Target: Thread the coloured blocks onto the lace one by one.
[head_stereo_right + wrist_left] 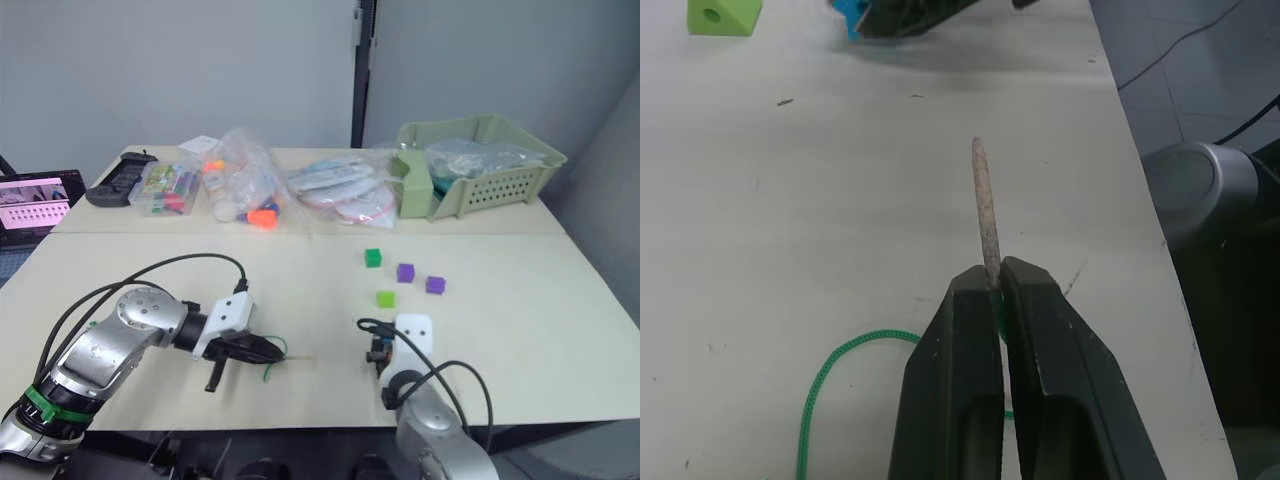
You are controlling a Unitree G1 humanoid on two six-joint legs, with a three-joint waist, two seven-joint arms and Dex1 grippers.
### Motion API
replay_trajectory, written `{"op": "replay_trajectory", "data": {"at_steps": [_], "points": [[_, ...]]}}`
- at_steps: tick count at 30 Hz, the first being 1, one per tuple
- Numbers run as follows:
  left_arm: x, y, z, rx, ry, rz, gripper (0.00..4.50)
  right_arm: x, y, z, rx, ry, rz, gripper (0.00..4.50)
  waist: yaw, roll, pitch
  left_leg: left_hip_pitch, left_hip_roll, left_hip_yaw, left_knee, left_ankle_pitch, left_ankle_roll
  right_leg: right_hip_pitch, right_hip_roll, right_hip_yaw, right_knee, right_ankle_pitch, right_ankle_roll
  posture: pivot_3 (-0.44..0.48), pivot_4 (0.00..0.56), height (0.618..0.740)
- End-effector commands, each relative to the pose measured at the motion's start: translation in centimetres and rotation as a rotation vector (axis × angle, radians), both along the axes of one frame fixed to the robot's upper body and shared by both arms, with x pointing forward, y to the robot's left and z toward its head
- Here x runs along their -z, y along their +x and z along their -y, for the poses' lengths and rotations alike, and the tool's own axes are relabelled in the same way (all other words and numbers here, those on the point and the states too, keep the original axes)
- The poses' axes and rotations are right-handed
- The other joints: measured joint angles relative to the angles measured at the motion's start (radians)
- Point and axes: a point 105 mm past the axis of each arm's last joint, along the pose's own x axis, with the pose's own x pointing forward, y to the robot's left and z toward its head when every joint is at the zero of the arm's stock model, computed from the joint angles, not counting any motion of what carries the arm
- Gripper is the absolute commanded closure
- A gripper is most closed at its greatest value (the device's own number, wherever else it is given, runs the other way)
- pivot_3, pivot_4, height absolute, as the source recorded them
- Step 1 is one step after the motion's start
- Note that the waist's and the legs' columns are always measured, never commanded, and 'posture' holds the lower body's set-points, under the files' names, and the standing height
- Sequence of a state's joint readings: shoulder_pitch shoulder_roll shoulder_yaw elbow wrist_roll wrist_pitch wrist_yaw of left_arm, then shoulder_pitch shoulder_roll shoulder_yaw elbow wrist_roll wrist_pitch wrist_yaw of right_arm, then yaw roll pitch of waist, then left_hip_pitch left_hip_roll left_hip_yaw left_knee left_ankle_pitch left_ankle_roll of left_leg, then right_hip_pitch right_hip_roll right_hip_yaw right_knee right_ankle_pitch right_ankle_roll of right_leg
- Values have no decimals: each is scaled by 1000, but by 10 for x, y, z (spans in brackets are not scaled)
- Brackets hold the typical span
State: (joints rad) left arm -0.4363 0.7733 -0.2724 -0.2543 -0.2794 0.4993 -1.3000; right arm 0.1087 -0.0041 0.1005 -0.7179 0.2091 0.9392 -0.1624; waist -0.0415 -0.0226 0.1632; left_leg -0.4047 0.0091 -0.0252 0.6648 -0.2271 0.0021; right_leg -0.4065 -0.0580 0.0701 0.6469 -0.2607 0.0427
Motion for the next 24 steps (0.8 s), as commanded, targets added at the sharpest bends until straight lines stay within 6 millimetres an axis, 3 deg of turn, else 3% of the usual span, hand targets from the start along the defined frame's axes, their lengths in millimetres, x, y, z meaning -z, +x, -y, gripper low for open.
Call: {"op": "replay_trajectory", "data": {"at_steps": [1, 6, 7, 11, 14, 21, 24], "points": [[-9, 0, 0, 23, 0, 43, 4500, 3, 3, -4, -7, 9, 15, 3318, -1, 0, 0, 0, 0, 0, 0, 0, 0, 0, 0, 0, 0, 0, 0, 0, 150, 740], [-9, 0, -1, 18, 3, 48, 4500, 10, 0, -8, -17, 41, -9, 3318, -1, 0, 0, 1, 2, 0, 0, 0, 0, 0, 2, 0, 0, 0, 0, 0, 150, 740], [-9, 0, -1, 18, 3, 48, 4500, 8, 0, -7, -12, 41, 4, 2275, -1, 0, 0, 1, 2, 0, 0, 0, 0, 0, 2, 0, 0, 0, 0, 0, 150, 740], [-10, 0, -1, 20, 1, 48, 4500, -5, -1, -1, -8, 35, 70, 893, 0, 0, 0, 0, 3, 0, 0, 0, 0, 0, 2, 0, 0, 0, -1, 0, 150, 740], [-11, 0, -1, 23, -4, 49, 4500, -33, -8, 5, -76, -11, 170, 8, 3, 0, 0, 0, 2, 0, 0, 0, 0, 0, 1, 0, 0, 0, 0, 0, 150, 740], [-13, 0, -1, 29, -9, 44, 4500, -64, -19, 11, -443, -132, 254, 8, 2, -1, 0, 0, 1, 1, 0, 0, 0, 1, 2, -1, 0, 0, 0, 0, 150, 740], [-11, -1, 1, 34, -7, 36, 4500, -69, -30, 7, -859, -131, 214, 8, 0, -1, 0, 0, 1, 2, 0, 0, 0, 1, 3, -1, -1, 0, 0, 0, 150, 740]]}}
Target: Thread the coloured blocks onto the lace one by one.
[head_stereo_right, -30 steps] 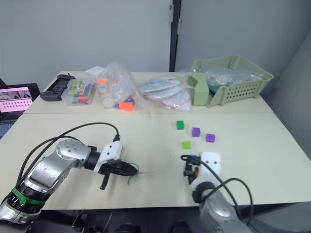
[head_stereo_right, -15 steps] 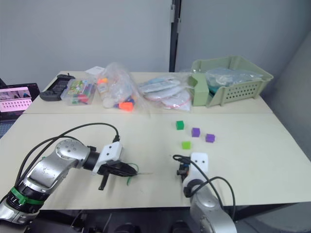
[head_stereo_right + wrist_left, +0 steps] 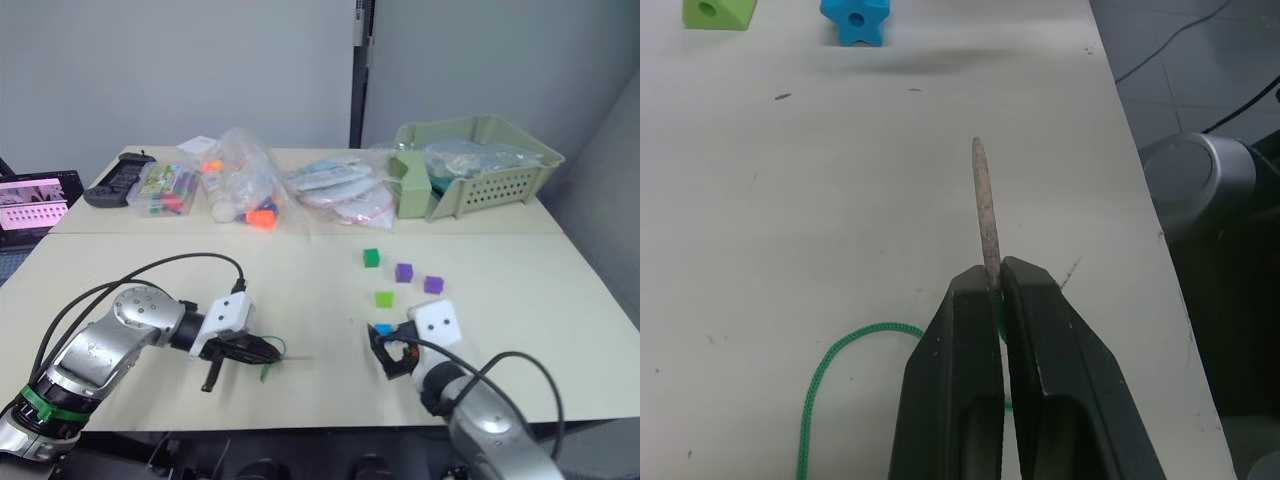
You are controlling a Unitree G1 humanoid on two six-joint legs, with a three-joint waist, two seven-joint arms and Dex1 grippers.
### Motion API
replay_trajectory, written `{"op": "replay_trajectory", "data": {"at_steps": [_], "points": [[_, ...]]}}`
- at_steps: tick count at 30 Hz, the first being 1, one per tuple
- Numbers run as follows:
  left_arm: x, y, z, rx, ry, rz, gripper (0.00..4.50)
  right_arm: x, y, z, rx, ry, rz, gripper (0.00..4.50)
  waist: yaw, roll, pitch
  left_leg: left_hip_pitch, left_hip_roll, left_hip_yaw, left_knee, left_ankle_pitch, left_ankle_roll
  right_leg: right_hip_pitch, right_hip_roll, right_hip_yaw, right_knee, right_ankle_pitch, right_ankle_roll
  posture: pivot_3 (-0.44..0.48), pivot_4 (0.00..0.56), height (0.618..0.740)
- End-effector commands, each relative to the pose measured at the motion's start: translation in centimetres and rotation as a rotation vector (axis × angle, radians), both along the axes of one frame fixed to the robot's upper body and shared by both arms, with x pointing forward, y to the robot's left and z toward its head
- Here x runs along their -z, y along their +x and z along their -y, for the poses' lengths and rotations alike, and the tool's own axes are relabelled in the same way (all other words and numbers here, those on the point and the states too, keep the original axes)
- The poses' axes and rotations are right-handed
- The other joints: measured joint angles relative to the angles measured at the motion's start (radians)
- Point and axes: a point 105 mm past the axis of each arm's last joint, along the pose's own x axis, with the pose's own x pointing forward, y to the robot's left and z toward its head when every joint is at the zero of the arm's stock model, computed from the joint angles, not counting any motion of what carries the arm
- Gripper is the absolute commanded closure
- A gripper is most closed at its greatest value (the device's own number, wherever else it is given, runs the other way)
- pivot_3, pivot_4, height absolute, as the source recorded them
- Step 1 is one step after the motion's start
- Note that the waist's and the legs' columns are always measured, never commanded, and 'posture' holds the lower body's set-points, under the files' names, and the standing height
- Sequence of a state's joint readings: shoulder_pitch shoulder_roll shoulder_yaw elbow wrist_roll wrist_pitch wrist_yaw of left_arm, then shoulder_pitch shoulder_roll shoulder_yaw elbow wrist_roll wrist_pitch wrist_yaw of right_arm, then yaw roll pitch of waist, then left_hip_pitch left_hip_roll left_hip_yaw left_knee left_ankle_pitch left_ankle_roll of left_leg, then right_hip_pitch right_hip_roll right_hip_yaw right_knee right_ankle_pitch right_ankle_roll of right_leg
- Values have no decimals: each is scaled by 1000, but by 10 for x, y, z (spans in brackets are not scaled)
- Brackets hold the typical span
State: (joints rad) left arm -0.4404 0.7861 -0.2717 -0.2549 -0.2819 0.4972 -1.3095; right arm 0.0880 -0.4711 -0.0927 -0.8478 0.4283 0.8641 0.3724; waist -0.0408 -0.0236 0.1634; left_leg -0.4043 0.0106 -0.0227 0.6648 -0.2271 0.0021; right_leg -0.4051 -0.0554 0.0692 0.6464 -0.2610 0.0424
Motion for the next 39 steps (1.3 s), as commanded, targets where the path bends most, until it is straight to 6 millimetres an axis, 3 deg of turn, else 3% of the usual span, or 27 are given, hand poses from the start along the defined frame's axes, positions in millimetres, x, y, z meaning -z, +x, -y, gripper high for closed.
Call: {"op": "replay_trajectory", "data": {"at_steps": [1, 9, 15, 24, 34, 39], "points": [[-10, -1, 3, 29, -16, 34, 4500, -14, -10, -3, -395, -19, -33, 8, -1, -1, 1, 0, 0, 1, 0, 0, 0, 1, 0, 0, 0, 0, 0, 0, 150, 740], [-11, -2, 7, 39, -21, 47, 4500, 13, 32, 29, -646, -263, -117, 8, 1, -3, 2, 0, -1, 3, 0, 0, 0, 1, 2, -1, -1, 0, 0, 0, 150, 740], [-12, -9, 13, 30, -38, 46, 4500, 37, 52, 38, -683, -334, -130, 8, 4, -3, 2, -1, -2, 2, 0, 0, 0, 0, -1, 0, 0, 0, 0, 0, 150, 740], [-15, -12, 13, 8, -37, 45, 4500, 43, 64, 37, -706, -317, -118, 8, 5, -3, 2, 0, -1, 0, 0, 0, 0, 0, -1, 0, 1, 0, -1, 0, 150, 740], [-18, -12, 15, 3, -28, 49, 4500, 43, 70, 30, -689, -296, -89, 3146, 5, -3, 2, 0, -2, -1, 0, 0, 0, 0, -1, 0, 1, 0, -1, 0, 150, 740], [-16, 1, 15, -56, 28, 85, 4500, 25, 59, 7, -733, -284, -60, 3147, 6, -3, 2, 0, -1, -2, 0, 0, 0, 0, -1, 0, 2, 0, -1, 0, 150, 740]]}}
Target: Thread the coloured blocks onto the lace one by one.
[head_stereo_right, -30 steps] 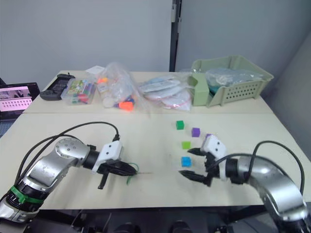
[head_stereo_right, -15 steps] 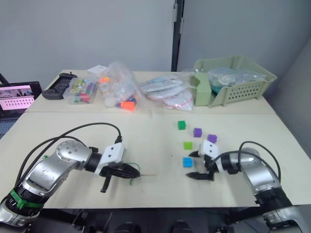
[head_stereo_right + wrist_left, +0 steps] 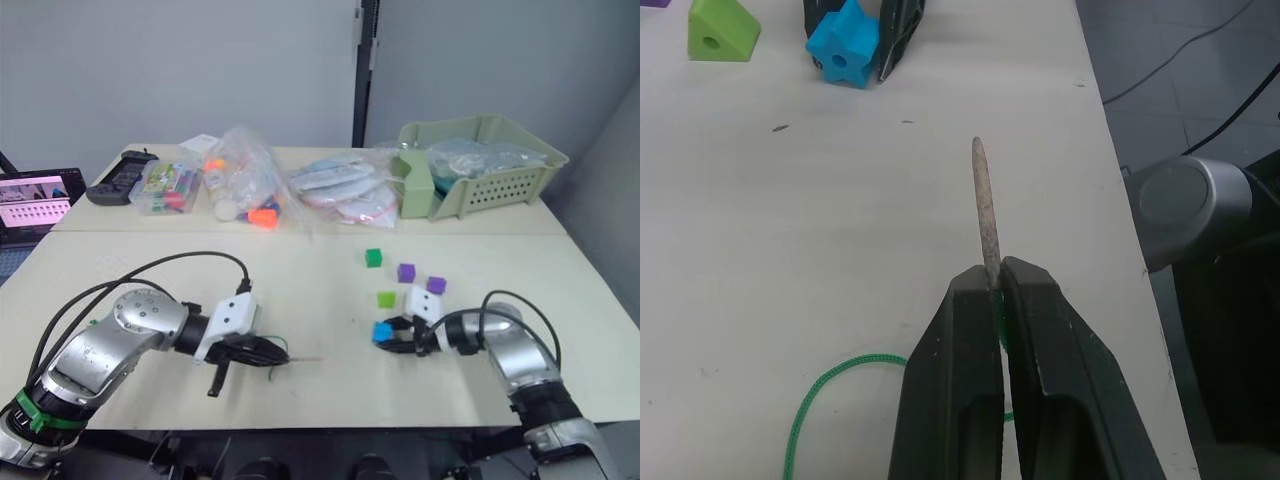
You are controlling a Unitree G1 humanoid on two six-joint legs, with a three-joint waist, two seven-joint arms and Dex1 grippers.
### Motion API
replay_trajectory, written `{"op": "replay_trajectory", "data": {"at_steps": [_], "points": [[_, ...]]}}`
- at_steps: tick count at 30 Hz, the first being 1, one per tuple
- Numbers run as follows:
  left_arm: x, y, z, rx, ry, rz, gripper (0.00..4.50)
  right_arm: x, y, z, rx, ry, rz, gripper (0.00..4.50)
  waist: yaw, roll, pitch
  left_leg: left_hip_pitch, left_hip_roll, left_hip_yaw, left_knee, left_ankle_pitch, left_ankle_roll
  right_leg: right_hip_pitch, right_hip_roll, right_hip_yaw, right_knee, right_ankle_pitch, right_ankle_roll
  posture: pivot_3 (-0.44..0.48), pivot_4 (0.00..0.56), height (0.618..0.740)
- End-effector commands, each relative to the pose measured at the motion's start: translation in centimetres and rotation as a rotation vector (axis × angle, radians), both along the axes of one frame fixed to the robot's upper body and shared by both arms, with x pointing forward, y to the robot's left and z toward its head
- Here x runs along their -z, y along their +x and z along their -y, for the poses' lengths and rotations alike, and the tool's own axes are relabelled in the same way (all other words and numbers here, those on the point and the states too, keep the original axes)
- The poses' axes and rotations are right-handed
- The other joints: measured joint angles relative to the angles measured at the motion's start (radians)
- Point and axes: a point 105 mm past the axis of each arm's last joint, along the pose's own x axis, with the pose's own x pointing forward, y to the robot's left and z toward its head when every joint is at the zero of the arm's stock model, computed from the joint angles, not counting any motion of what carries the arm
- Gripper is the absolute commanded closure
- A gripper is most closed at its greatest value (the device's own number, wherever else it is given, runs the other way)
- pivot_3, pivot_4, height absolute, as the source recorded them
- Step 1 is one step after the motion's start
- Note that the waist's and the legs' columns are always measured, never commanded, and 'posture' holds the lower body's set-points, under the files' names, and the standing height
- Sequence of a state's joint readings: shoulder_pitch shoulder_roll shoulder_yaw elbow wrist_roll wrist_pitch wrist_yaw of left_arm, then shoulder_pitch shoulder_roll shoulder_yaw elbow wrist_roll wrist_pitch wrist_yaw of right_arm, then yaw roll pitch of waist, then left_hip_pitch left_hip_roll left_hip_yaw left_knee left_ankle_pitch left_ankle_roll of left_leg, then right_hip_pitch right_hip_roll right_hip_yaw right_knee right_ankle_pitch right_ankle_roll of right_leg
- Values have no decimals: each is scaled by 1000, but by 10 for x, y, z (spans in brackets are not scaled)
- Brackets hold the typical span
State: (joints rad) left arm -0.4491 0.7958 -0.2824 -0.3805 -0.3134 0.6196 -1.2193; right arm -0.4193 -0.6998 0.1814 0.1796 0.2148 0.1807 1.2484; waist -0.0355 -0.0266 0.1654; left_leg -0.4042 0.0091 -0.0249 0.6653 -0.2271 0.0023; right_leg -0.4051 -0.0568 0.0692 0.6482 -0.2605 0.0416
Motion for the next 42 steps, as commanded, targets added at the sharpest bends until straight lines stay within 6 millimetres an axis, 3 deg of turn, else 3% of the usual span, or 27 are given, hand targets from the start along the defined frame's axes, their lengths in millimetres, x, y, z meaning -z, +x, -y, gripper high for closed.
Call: {"op": "replay_trajectory", "data": {"at_steps": [1, 8, 20, 30, 42], "points": [[-6, 9, 6, -24, 36, 65, 4500, -24, -10, -21, -55, 14, 47, 3147, 1, 0, 0, 0, 0, 0, 0, 0, 0, 0, 0, 0, 0, 0, 0, 0, 150, 740], [4, 12, 20, -22, 83, 55, 4500, -18, -32, -52, -104, -73, 4, 3147, 11, 0, 0, -1, -3, 0, 1, 0, 0, 0, 0, 0, 0, 0, 0, 0, 150, 740], [21, 10, 13, -74, 178, 13, 4500, 16, -40, -53, -97, -149, -31, 3147, 18, 0, 0, 0, -3, 1, 2, 0, 0, 0, 1, 0, 0, 0, 0, 0, 150, 740], [20, 13, 30, -78, 149, 53, 4500, 11, -43, -55, -129, -155, -24, 3147, 20, 0, 0, 0, -3, 1, 3, 0, 0, 1, 1, -1, 0, 0, 0, 0, 150, 740], [17, 17, 35, -73, 140, 73, 4500, 9, -46, -65, -153, -143, -26, 3147, 20, 0, 0, 0, -2, 0, 3, 0, 0, 1, 1, -1, 0, 0, 0, 0, 150, 740]]}}
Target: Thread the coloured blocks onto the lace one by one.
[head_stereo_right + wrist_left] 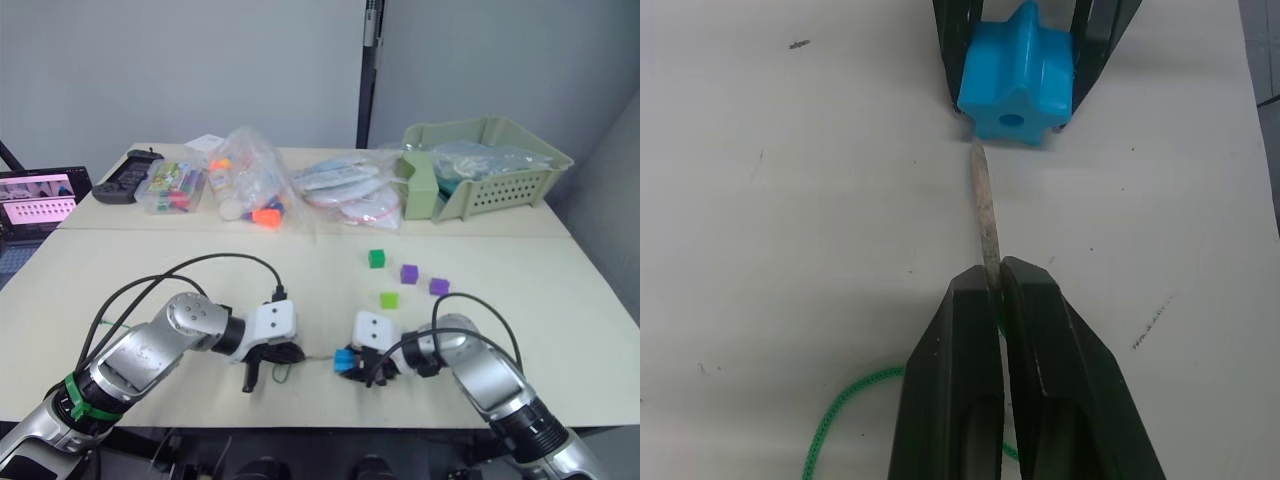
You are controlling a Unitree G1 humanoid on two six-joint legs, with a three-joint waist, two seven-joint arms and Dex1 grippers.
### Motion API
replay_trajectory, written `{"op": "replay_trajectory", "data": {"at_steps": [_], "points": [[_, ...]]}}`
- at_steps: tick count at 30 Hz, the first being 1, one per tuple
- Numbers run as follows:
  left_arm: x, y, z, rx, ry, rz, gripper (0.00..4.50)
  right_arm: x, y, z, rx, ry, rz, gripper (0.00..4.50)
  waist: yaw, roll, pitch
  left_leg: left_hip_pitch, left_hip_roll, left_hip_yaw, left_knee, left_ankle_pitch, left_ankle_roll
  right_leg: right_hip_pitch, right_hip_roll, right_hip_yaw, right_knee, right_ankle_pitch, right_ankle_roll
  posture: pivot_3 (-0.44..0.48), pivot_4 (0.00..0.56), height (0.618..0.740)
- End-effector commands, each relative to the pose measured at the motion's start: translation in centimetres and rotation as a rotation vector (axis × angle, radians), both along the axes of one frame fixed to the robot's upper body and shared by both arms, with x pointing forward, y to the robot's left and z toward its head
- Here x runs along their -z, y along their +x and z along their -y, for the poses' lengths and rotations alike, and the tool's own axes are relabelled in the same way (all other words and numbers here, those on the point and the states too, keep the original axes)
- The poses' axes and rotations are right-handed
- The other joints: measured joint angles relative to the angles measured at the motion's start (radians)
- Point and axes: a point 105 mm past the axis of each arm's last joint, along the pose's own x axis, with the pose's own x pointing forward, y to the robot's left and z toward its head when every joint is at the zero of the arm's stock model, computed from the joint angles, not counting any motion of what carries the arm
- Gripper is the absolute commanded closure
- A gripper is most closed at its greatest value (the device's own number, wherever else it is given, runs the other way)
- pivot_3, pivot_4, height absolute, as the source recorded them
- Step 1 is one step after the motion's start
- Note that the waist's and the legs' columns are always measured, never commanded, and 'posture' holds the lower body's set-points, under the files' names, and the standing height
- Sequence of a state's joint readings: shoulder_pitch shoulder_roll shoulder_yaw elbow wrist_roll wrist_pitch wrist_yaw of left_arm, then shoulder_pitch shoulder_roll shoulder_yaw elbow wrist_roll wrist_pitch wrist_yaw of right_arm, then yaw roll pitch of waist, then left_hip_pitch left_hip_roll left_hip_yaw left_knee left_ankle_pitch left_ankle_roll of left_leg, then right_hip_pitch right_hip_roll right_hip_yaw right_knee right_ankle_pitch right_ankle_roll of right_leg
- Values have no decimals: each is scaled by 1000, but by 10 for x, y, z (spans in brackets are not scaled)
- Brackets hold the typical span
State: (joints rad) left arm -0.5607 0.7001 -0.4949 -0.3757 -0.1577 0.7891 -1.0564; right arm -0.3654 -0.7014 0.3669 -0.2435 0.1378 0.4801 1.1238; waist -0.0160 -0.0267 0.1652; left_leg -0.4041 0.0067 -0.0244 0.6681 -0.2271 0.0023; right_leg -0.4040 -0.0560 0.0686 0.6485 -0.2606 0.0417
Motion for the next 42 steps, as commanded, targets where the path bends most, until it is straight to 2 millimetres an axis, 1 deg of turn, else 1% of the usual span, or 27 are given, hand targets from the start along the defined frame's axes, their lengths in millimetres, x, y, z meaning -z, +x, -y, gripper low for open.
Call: {"op": "replay_trajectory", "data": {"at_steps": [1, 6, 16, 27, 35, 42], "points": [[-8, 2, 7, 25, -6, 43, 4500, 3, -6, -7, -32, -4, -15, 3147, 0, 0, 0, 0, 0, 0, 0, 0, 0, 0, 0, 0, 0, 0, 0, 0, 150, 740], [-7, 1, 9, 46, -1, 37, 4500, 1, -4, -8, -20, 2, -11, 3147, -2, 0, 0, 0, 0, 0, 0, 0, 0, 0, 0, 0, 0, 0, 0, 0, 150, 740], [-4, 0, 1, 10, 32, 18, 4500, 4, -1, -2, 6, -15, -10, 3147, -1, 0, 0, 0, 0, 0, 0, 0, 0, 0, 0, 0, 0, 0, 0, 0, 150, 740], [-4, -4, -2, 7, 34, 12, 4500, 5, -1, -1, 11, -18, -15, 3147, -1, 0, 0, 0, 0, 0, 0, 0, 0, 0, 0, 0, 0, 0, 0, 0, 150, 740], [-6, -3, -3, -14, 25, 18, 4500, 8, 0, 4, 18, -19, -27, 3147, -1, 0, 0, 0, 0, 0, 0, 0, 0, 0, 0, 0, 0, 0, 0, 0, 150, 740], [-6, -3, -3, -18, 23, 20, 4500, 9, -1, 2, 13, -14, -34, 3147, 1, 0, 0, 0, 0, 0, 0, 0, 0, 0, 0, 0, 0, 0, 0, 0, 150, 740]]}}
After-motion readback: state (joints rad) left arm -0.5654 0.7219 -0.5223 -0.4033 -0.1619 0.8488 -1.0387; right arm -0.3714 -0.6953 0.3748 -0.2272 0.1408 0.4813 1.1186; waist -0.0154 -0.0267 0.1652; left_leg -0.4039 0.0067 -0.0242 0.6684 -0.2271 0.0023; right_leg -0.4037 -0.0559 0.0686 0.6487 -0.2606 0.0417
